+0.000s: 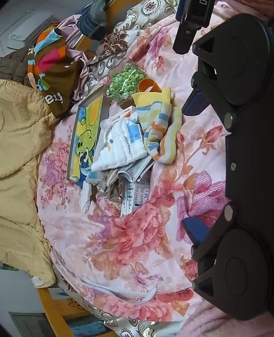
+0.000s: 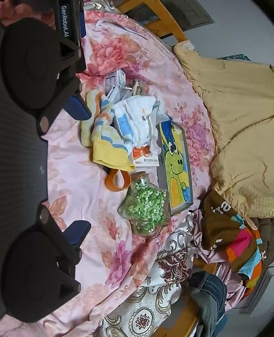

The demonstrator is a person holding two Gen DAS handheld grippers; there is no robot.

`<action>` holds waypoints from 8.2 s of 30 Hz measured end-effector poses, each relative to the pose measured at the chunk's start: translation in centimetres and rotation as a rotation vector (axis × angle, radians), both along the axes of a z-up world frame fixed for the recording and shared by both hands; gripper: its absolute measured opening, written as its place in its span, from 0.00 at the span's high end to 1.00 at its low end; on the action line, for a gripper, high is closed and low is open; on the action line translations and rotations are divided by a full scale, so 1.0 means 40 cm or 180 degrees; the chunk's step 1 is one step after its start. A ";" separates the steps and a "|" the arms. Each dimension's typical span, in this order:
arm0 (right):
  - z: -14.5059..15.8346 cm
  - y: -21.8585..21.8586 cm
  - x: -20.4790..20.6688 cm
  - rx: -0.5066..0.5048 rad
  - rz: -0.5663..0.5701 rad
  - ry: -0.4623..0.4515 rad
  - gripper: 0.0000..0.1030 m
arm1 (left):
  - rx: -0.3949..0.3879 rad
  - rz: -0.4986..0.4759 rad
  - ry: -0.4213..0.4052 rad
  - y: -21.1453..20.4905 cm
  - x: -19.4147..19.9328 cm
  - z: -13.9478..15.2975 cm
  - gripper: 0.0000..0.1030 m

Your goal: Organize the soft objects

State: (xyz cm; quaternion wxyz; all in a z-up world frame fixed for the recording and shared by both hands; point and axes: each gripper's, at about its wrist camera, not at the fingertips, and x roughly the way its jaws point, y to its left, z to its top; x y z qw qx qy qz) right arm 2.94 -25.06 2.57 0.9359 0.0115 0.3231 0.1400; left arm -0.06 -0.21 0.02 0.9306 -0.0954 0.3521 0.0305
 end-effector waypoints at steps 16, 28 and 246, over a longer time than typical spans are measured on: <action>-0.006 0.000 0.002 0.0046 0.0011 0.0040 0.00 | 0.0030 0.0014 0.0052 0.002 0.000 -0.005 0.01; -0.007 -0.001 0.002 0.0051 0.0009 0.0046 0.00 | 0.0021 0.0019 0.0058 0.010 0.004 -0.006 0.01; 0.007 0.031 0.877 0.0058 -0.0046 -0.0381 0.00 | -0.0094 -0.0560 -0.0510 0.004 0.888 0.101 0.03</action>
